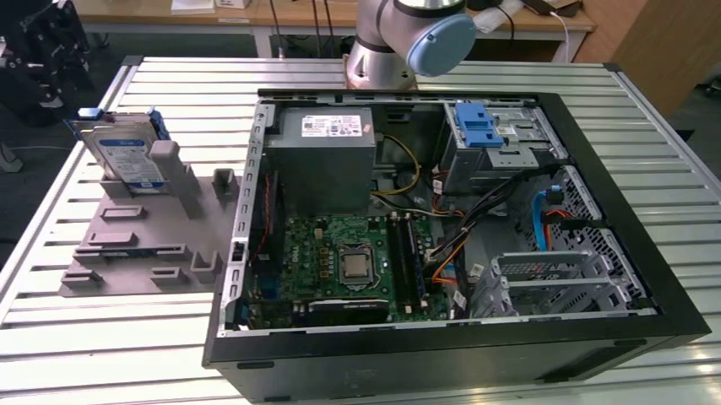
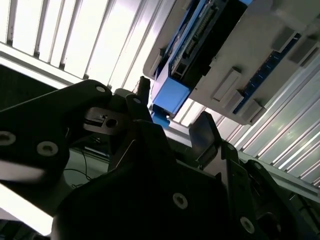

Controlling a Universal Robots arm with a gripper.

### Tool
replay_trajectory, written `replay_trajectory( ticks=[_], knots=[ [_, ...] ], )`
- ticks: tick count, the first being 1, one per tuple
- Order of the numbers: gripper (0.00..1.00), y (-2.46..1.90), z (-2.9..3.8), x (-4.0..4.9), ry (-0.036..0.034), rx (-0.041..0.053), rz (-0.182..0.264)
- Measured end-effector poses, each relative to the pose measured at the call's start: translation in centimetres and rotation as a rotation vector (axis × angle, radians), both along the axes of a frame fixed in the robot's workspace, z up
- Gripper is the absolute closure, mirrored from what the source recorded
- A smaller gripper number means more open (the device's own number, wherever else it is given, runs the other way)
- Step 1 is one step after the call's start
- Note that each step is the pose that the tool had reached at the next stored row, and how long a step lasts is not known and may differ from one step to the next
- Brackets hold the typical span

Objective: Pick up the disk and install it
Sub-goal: 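Pick up the disk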

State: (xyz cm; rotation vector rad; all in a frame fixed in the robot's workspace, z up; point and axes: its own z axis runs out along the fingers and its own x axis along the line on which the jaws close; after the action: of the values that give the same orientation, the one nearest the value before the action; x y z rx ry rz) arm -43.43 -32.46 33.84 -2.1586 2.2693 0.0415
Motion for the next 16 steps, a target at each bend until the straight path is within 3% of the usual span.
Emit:
replay_trajectory(
  ticks=[4, 16],
  knots=[
    [0.41, 0.00, -0.33, 0.00, 0.0003, 0.0000, 0.050],
    [0.41, -0.02, -1.57, -0.01, 0.0002, -0.0007, 0.052]
  ],
)
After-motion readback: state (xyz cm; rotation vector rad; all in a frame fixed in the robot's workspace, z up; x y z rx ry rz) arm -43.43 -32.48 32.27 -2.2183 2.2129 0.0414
